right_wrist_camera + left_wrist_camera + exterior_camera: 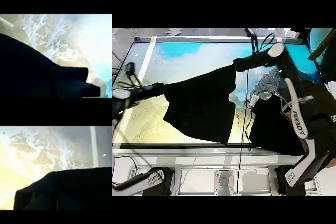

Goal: Fold the clothes and pants, and hang the long-sleeved shirts on hangers.

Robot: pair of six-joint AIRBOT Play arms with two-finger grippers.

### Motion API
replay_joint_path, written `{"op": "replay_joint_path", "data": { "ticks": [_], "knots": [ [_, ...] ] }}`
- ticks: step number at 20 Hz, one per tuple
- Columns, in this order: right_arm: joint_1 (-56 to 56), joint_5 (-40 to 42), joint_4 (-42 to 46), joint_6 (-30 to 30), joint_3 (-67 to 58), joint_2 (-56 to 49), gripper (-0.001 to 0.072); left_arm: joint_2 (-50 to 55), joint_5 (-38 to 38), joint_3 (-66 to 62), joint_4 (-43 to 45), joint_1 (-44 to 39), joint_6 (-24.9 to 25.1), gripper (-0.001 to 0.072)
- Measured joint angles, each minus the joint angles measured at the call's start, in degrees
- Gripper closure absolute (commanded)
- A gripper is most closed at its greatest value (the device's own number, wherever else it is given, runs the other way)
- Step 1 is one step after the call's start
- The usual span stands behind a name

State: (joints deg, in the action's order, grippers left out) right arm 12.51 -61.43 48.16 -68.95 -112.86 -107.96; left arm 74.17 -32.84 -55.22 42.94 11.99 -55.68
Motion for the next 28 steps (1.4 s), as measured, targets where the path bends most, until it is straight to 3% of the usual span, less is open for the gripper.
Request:
{"op": "replay_joint_path", "data": {
  "ticks": [2,5,8,15,20,28],
  "knots": [
    [0.0,0.76,0.9,1.16,0.02,-2.21,0.0712,5.31,3.48,-3.19,0.07,-1.68,0.76,0.0679],
    [0.22,-5.42,4.07,2.58,0.0,-1.88,0.0713,6.86,3.54,-6.67,0.07,-0.98,1.49,0.068],
    [2.16,-13.99,9.46,2.97,0.37,1.42,0.0713,3.08,-4.28,-8.11,3.19,2.38,1.49,0.068],
    [14.21,-22.77,16.76,0.7,12.02,10.62,0.0712,-3.69,-29.79,-8.87,25.9,5.88,-5.62,0.068],
    [24.83,-21.73,17.33,-1.38,24.63,13.27,0.0712,-4.31,-36.72,-8.61,34.6,5.84,-6.91,0.068],
    [33.94,-15.52,16.59,-3.8,34.23,12.76,0.0712,-4.37,-36.52,-0.96,42.66,3.61,-6.93,0.068]
  ]
}}
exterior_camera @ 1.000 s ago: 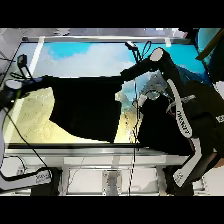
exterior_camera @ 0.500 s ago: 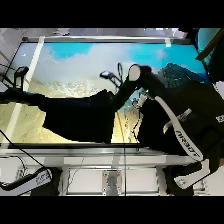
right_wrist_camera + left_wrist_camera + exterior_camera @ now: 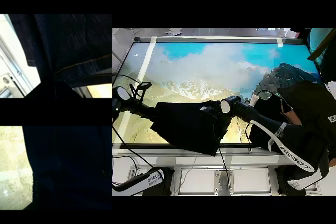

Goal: Fold the clothes and pants, and hang the long-sleeved shirts on hangers.

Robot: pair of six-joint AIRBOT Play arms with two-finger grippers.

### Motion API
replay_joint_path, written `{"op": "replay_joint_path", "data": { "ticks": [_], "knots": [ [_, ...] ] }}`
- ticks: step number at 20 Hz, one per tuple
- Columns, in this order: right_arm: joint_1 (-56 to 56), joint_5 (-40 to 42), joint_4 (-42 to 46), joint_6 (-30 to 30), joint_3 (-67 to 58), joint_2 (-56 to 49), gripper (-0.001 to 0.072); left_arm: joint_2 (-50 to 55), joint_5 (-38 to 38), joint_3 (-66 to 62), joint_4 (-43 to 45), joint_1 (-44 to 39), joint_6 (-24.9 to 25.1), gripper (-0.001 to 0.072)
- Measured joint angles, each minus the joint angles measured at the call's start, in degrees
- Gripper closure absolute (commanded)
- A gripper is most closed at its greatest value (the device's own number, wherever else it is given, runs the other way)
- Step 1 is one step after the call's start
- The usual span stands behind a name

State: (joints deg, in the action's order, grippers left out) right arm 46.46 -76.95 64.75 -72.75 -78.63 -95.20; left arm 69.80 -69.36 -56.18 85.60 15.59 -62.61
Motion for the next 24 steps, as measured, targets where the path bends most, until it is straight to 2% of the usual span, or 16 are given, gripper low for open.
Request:
{"op": "replay_joint_path", "data": {
  "ticks": [13,14,15,16,20,24],
  "knots": [
    [11.1,4.07,-8.59,2.86,2.54,-3.69,0.0705,0.0,5.66,4.72,1.73,-0.22,-2.34,0.0665],
    [12.07,4.76,-9.01,3.04,2.54,-4.07,0.0591,0.0,5.88,4.72,1.73,-0.22,-3.1,0.058],
    [12.81,4.76,-9.33,3.13,2.58,-4.44,0.03,0.0,6.03,4.74,1.9,-0.22,-3.69,0.0317],
    [13.46,4.61,-9.66,3.21,2.58,-4.72,0.0164,0.0,6.51,4.74,2.23,-0.2,-4.55,0.0136],
    [13.07,1.88,-9.77,1.95,-0.15,-4.61,0.0167,-0.66,6.27,3.91,2.12,-0.22,-7.1,0.0124],
    [6.67,-2.75,-1.86,-0.87,-4.42,0.98,0.0166,-4.17,6.23,0.52,1.92,-0.15,-9.46,0.0124]
  ]
}}
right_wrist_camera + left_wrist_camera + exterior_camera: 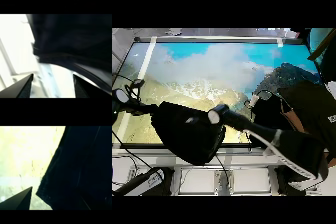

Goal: Fold the clothes and pants, and hang the long-sleeved shirts on hangers.

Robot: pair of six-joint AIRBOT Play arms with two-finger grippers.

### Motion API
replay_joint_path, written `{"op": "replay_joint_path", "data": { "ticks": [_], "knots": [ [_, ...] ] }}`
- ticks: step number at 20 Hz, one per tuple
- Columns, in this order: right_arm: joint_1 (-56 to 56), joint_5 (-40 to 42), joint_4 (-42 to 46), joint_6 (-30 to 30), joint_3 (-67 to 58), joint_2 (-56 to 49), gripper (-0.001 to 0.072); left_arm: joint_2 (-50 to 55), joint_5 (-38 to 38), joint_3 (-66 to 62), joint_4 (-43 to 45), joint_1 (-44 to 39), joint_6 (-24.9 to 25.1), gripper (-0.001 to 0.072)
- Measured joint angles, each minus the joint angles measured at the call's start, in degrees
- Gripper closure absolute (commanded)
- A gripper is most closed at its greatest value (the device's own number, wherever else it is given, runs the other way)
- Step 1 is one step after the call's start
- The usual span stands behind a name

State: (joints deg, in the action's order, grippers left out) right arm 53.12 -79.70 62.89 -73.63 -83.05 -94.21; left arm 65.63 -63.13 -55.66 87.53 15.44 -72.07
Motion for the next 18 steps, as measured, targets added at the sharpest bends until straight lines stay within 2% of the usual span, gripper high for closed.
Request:
{"op": "replay_joint_path", "data": {
  "ticks": [3,6,9,10,11,13,15,18],
  "knots": [
    [-9.03,0.2,5.29,-2.32,-0.07,7.8,0.0166,-4.94,0.39,-2.51,-0.15,0.33,-0.9,0.0125],
    [-19.37,6.69,3.96,-5.03,5.73,14.86,0.0166,-10.14,1.14,-3.54,-0.13,0.85,-1.05,0.0124],
    [-28.2,12.35,-7.87,-5.9,17.81,16.94,0.0154,-14.19,1.55,-3.93,-0.13,1.07,-2.75,0.0124],
    [-30.38,14.14,-13.38,-4.9,22.36,16.74,0.0118,-15.1,1.57,-4.0,-0.11,1.09,-3.43,0.0124],
    [-32.17,15.82,-19.63,-3.23,26.82,16.28,0.0007,-15.98,1.57,-4.04,-0.13,1.14,-4.15,0.0124],
    [-34.67,18.56,-32.57,0.72,35.01,14.27,0.0001,-17.09,1.68,-4.11,-0.13,1.14,-4.85,0.0124],
    [-35.28,19.19,-41.88,4.09,39.74,11.74,0.0001,-17.77,1.75,-4.15,-0.13,1.14,-5.51,0.0124],
    [-33.11,20.0,-50.49,8.22,43.21,8.17,0.0001,-18.21,1.79,-4.15,-0.52,1.14,-5.75,0.0125]
  ]
}}
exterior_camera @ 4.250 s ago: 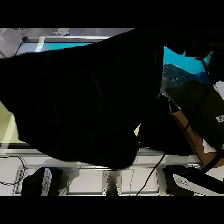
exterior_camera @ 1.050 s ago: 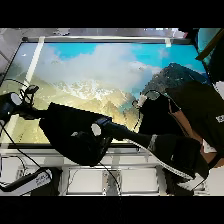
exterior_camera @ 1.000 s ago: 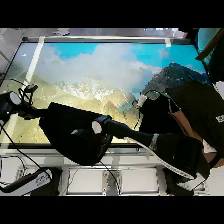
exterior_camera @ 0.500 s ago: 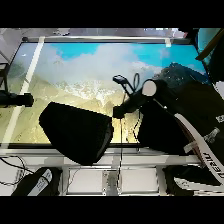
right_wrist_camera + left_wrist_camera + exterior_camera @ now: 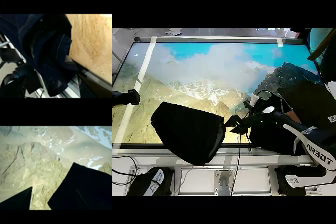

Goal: Fold the clothes and pants, and hang the long-sleeved shirts on hangers.

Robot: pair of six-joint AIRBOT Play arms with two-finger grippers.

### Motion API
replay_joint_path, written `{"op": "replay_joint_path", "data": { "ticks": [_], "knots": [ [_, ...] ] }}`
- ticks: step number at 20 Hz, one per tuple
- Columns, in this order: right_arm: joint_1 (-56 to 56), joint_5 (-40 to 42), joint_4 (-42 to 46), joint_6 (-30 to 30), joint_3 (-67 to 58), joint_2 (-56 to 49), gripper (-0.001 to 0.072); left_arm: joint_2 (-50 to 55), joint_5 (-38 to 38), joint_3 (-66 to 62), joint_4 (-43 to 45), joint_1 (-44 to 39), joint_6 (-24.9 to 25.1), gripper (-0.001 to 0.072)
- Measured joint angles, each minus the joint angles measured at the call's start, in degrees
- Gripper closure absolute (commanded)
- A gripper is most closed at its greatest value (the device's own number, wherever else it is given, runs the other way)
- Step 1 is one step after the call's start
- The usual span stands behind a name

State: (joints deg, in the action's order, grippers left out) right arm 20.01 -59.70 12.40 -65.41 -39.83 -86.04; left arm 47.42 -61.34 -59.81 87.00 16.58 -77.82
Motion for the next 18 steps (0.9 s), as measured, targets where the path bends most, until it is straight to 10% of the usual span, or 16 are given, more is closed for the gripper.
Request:
{"op": "replay_joint_path", "data": {
  "ticks": [12,14,16,18],
  "knots": [
    [16.41,11.63,-12.24,3.3,0.7,-3.21,0.0029,-0.22,0.04,0.0,-0.55,0.0,-0.22,0.0125],
    [19.08,15.12,-12.72,3.34,-1.22,-3.26,0.0213,-0.22,0.04,0.0,-0.66,0.0,-0.22,0.0125],
    [21.07,19.08,-13.18,3.34,-3.65,-3.26,0.0674,-0.22,0.04,0.0,-0.68,0.0,-0.22,0.0125],
    [21.88,22.05,-13.33,3.34,-6.1,-3.26,0.0706,-0.22,0.04,0.0,-0.68,0.0,-0.24,0.0125]
  ]
}}
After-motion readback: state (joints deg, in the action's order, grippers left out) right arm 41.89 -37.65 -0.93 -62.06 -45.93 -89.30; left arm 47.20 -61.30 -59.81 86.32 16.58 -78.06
